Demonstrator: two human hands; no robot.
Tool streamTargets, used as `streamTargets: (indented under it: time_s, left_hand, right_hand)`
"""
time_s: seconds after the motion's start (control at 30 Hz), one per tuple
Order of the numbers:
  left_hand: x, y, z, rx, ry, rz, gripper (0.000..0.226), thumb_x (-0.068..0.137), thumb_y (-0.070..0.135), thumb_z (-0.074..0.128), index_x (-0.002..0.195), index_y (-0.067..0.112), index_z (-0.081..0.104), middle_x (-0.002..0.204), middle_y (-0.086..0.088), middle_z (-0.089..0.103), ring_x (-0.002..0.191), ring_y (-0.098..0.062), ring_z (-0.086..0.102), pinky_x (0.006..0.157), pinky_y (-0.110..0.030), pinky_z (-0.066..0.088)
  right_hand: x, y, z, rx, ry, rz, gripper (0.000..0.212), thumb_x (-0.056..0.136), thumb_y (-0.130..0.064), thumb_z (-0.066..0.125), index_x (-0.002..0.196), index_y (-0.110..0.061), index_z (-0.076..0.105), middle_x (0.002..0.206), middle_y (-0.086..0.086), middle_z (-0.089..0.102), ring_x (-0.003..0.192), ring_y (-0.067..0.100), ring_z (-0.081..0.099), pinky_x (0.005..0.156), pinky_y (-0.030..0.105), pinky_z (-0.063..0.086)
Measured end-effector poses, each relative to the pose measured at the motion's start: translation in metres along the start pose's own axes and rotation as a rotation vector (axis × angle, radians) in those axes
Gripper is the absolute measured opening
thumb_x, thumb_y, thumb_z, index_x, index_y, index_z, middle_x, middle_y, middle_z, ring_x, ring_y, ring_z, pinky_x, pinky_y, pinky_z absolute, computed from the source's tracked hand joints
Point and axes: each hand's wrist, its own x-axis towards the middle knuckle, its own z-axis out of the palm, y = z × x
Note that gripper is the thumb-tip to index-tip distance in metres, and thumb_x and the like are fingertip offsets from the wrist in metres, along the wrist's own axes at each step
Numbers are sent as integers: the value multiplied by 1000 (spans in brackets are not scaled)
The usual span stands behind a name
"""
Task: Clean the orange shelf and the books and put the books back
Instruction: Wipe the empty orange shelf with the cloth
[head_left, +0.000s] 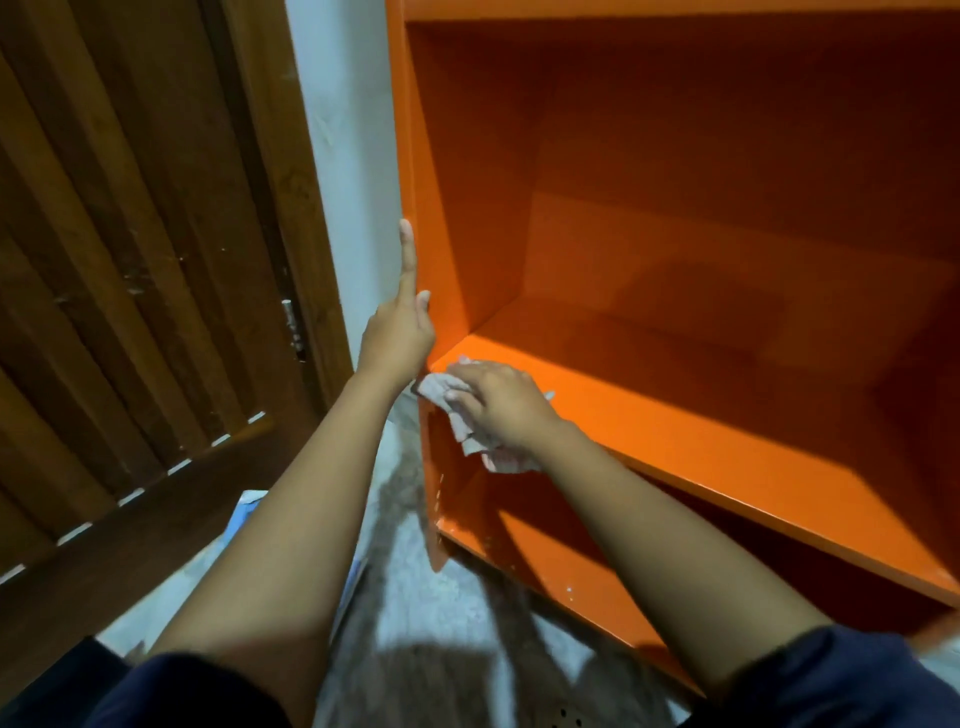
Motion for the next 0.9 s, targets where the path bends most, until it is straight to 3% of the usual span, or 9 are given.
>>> streamTargets:
  time_s: [0.13, 0.2, 0.27, 0.37, 0.47, 0.57, 0.63, 0.73, 0.9]
  left_hand:
    - [-12, -53, -13, 97, 64, -173, 74, 101, 29, 34, 135, 52, -28, 84, -24, 63, 71, -40, 60, 68, -51, 51]
    - [-19, -72, -21, 115, 129, -269, 75, 99, 22, 41, 144, 45, -15, 88, -26, 62, 77, -43, 60, 70, -50, 49]
    - [-21, -69, -17, 82, 180, -332, 79, 96, 11, 44, 148, 38, -10, 90, -27, 60, 79, -42, 58, 68, -47, 46]
    - [-28, -48, -1, 31, 237, -355, 83, 93, 1, 45, 150, 30, -8, 108, -30, 54, 92, -44, 55, 76, -46, 42]
    - [-29, -43, 13, -14, 255, -445, 84, 93, 2, 45, 149, 33, -8, 135, -29, 34, 111, -46, 48, 90, -51, 41]
    - [-40, -28, 31, 90, 274, -392, 78, 91, 6, 46, 150, 28, -1, 154, -28, -4, 141, -43, 11, 109, -51, 28]
    - [-52, -10, 43, 98, 197, -255, 71, 92, 13, 48, 151, 21, 9, 154, -28, -6, 143, -42, 3, 114, -47, 21]
    - [-63, 9, 65, 78, -28, -73, 58, 96, 22, 47, 148, 9, 27, 155, -23, 11, 145, -36, 8, 117, -45, 12]
    - [-67, 16, 80, 239, -284, -9, 49, 100, 39, 32, 144, 17, 36, 154, -13, 27, 144, -26, 18, 116, -44, 8]
  right_hand:
    - [-3, -12, 13, 140, -74, -28, 30, 95, -30, 51, 108, -4, 60, 116, 19, 62, 107, 36, 56, 84, 45, 45]
    - [-11, -15, 11, 215, -75, -15, 23, 95, -27, 51, 89, -6, 58, 92, 16, 64, 86, 33, 56, 71, 40, 42]
    - [-28, -10, -1, 268, 0, 36, 23, 94, -26, 51, 73, -17, 46, 70, 7, 53, 68, 26, 47, 59, 34, 29]
    - [-61, 14, -27, 243, 176, 184, 18, 94, -23, 51, 91, -8, 61, 87, 15, 64, 81, 30, 55, 64, 36, 34]
    - [-95, 44, -49, 217, 334, 322, 13, 95, -19, 51, 90, -10, 60, 81, 9, 57, 75, 24, 49, 63, 30, 24]
    - [-126, 67, -63, 118, 456, 482, 19, 95, -19, 48, 86, -6, 57, 78, 9, 55, 71, 20, 44, 60, 30, 22]
    - [-144, 79, -68, 25, 540, 577, 19, 95, -20, 45, 83, -10, 56, 80, 10, 56, 74, 23, 49, 59, 30, 27]
    - [-166, 85, -74, -146, 621, 686, 20, 95, -22, 42, 89, -10, 57, 88, 11, 58, 84, 29, 53, 63, 32, 32]
    - [-180, 83, -56, -280, 431, 853, 24, 95, -21, 43, 105, -2, 55, 109, 18, 58, 101, 35, 52, 81, 39, 40]
